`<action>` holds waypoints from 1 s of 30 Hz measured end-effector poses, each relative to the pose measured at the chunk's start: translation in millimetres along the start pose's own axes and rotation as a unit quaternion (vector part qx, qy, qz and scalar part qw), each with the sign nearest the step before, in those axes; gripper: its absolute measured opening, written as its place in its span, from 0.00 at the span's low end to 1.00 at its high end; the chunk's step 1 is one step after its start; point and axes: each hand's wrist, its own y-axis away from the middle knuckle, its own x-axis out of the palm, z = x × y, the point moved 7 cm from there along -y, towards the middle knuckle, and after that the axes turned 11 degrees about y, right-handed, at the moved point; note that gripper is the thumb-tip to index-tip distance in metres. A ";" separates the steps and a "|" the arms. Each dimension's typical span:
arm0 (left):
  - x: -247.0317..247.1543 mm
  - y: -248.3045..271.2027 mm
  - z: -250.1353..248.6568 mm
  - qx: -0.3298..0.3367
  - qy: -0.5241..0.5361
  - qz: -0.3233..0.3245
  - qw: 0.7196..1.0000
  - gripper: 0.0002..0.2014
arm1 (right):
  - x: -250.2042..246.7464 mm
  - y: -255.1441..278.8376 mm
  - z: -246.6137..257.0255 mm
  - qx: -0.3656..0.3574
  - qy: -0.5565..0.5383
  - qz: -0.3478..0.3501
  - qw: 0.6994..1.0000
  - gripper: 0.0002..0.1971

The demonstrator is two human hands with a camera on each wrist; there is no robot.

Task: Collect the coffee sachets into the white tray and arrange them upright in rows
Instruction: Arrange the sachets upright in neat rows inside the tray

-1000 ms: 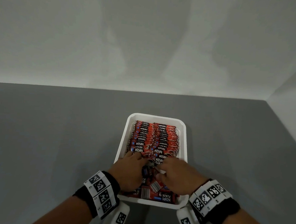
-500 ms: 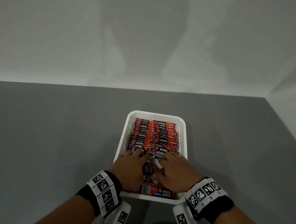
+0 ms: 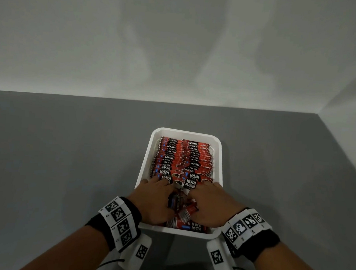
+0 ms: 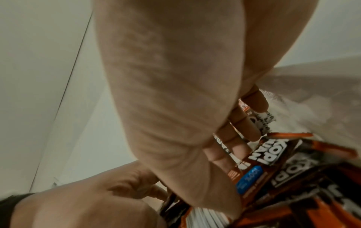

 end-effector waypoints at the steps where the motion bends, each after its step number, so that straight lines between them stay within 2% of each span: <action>1: 0.0 0.3 1.0 0.003 -0.005 0.001 1.000 0.31 | -1.2 0.2 1.1 0.000 -0.003 0.001 1.000 0.20; 5: -1.6 1.9 2.7 0.012 0.010 0.022 1.000 0.19 | -8.2 1.5 2.4 0.003 -0.025 0.002 1.000 0.13; 8: -7.0 2.9 0.0 0.025 0.064 0.021 0.997 0.10 | -13.1 4.2 2.0 0.011 -0.075 0.001 0.997 0.03; 10: -9.8 4.6 -0.2 0.029 0.117 0.017 0.993 0.06 | -13.0 6.6 -3.2 0.033 -0.126 0.005 0.991 0.01; 13: -15.2 6.0 -1.0 0.050 0.203 0.003 0.978 0.08 | -13.1 7.5 -10.9 0.048 -0.194 -0.006 0.980 0.01; 14: -19.9 7.2 -1.8 0.061 0.231 -0.010 0.971 0.06 | -13.6 7.7 -12.5 0.053 -0.210 -0.012 0.976 0.01; 16: -30.4 11.5 -2.9 0.070 0.270 -0.042 0.960 0.09 | -15.3 9.5 -14.1 0.065 -0.234 -0.028 0.970 0.04; 18: -38.6 15.1 0.0 0.072 0.308 -0.071 0.946 0.08 | -19.2 11.4 -16.1 0.084 -0.255 -0.053 0.962 0.06; 21: -44.1 16.2 4.7 0.069 0.355 -0.080 0.929 0.07 | -25.3 12.6 -21.0 0.103 -0.294 -0.079 0.947 0.10; 24: -50.9 11.8 11.6 0.052 0.415 -0.113 0.901 0.09 | -30.4 12.2 -23.7 0.114 -0.349 -0.104 0.924 0.10; 25: -54.9 10.8 13.2 0.047 0.431 -0.132 0.892 0.08 | -31.2 12.0 -24.9 0.121 -0.371 -0.115 0.913 0.11; 27: -60.6 10.3 14.1 0.040 0.480 -0.165 0.861 0.08 | -32.6 12.7 -25.2 0.141 -0.455 -0.145 0.867 0.11; 30: -61.2 12.8 6.6 0.039 0.599 -0.172 0.781 0.09 | -38.3 13.9 -11.9 0.133 -0.590 -0.165 0.779 0.04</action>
